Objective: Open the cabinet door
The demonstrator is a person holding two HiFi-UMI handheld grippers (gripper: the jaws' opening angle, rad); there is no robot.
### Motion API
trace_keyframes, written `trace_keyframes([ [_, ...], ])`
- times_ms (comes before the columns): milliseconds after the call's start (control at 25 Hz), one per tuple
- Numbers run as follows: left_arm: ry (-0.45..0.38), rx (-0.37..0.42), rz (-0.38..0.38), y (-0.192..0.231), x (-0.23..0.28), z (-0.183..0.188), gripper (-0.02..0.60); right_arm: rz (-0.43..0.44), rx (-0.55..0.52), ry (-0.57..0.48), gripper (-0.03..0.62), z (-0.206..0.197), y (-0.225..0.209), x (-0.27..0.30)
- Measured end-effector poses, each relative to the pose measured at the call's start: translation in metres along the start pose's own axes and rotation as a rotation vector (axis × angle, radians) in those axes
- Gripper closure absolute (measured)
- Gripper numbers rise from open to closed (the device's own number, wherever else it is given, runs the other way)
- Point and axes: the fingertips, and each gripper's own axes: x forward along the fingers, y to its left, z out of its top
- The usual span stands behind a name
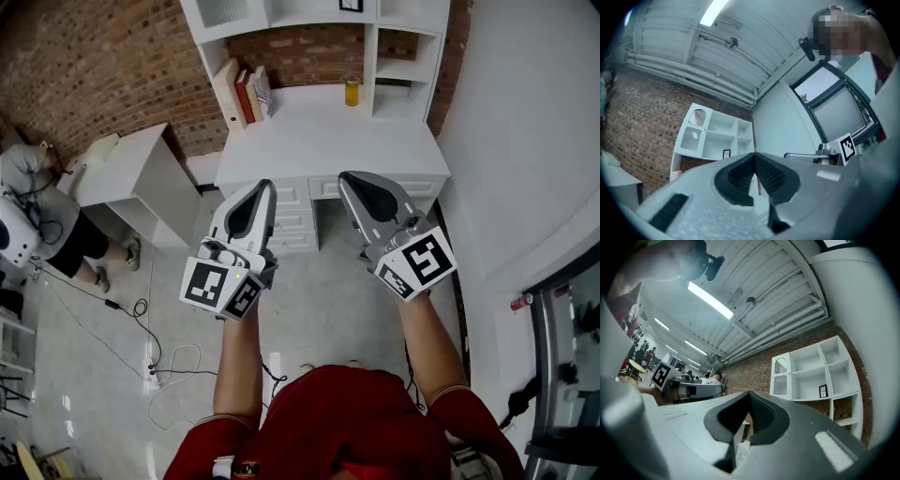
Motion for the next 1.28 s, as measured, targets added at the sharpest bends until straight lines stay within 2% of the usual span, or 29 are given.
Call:
trace_keyframes([
  [520, -0.014, -0.014, -0.02, 0.012, -0.015, 0.002, 0.58, -0.016, 0.018, -0.004, 0.583, -0.005, 0.014, 0.01],
  [1040, -0.034, -0.022, 0.004, 0.088, -0.052, 0.008, 0.58, -0.017, -0.004, 0.003, 0.583, -0.016, 0.048, 0.073],
  [1280, -0.043, -0.039, 0.015, 0.122, -0.048, 0.004, 0.58, -0.02, -0.015, 0.021, 0.583, -0.022, 0.04, 0.103],
])
